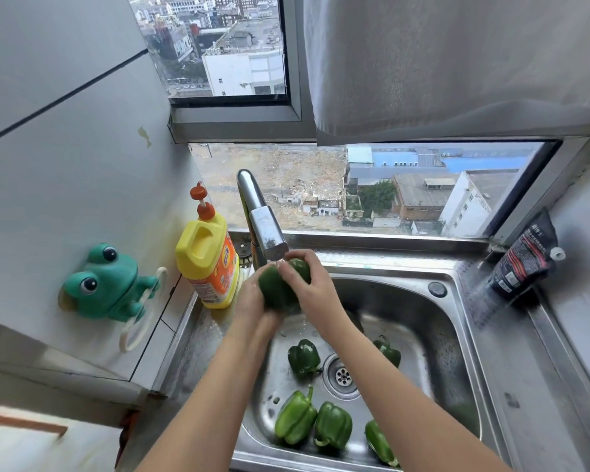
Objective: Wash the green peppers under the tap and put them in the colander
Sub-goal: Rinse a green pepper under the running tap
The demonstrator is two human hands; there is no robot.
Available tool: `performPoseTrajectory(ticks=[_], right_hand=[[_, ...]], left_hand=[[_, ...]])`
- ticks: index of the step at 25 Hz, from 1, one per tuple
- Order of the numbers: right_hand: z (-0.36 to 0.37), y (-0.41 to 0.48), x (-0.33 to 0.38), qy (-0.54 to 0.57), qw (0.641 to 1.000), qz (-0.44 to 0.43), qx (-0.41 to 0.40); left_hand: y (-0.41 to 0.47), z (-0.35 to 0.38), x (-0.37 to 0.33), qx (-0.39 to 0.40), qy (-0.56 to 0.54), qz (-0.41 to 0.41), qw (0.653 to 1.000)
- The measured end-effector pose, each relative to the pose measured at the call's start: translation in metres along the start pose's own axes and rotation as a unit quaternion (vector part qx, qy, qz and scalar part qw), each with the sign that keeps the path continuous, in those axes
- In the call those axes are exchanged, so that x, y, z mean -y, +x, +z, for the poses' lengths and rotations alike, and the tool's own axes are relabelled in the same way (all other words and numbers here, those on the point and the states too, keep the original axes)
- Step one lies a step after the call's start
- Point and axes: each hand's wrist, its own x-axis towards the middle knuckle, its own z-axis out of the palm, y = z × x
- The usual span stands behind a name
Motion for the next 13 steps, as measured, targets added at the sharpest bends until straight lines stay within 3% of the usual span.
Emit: performPoseTrajectory(ticks=[3, 5, 7, 9, 11, 13], right_hand=[[-0.005, -0.013, -0.012, -0.101, 0.985, -0.135, 0.037], [-0.001, -0.019, -0.014, -0.097, 0.983, -0.155, -0.019], [0.008, -0.017, -0.008, -0.001, 0.991, -0.095, -0.097], [0.014, -0.007, 0.001, 0.091, 0.985, 0.027, -0.142], [0.009, 0.003, 0.005, 0.177, 0.967, 0.150, -0.104], [0.001, 0.006, 0.011, 0.204, 0.957, 0.204, -0.013]], left_hand=[[-0.005, -0.001, -0.020, 0.005, 0.026, -0.125, 0.992], [-0.008, 0.003, -0.019, 0.016, 0.036, -0.098, 0.994], [-0.013, 0.012, -0.012, 0.044, 0.037, -0.024, 0.998], [-0.015, 0.012, -0.002, 0.058, 0.100, 0.090, 0.989], [-0.013, 0.004, 0.003, 0.061, 0.187, 0.211, 0.958], [-0.007, -0.007, 0.002, 0.056, 0.256, 0.281, 0.923]])
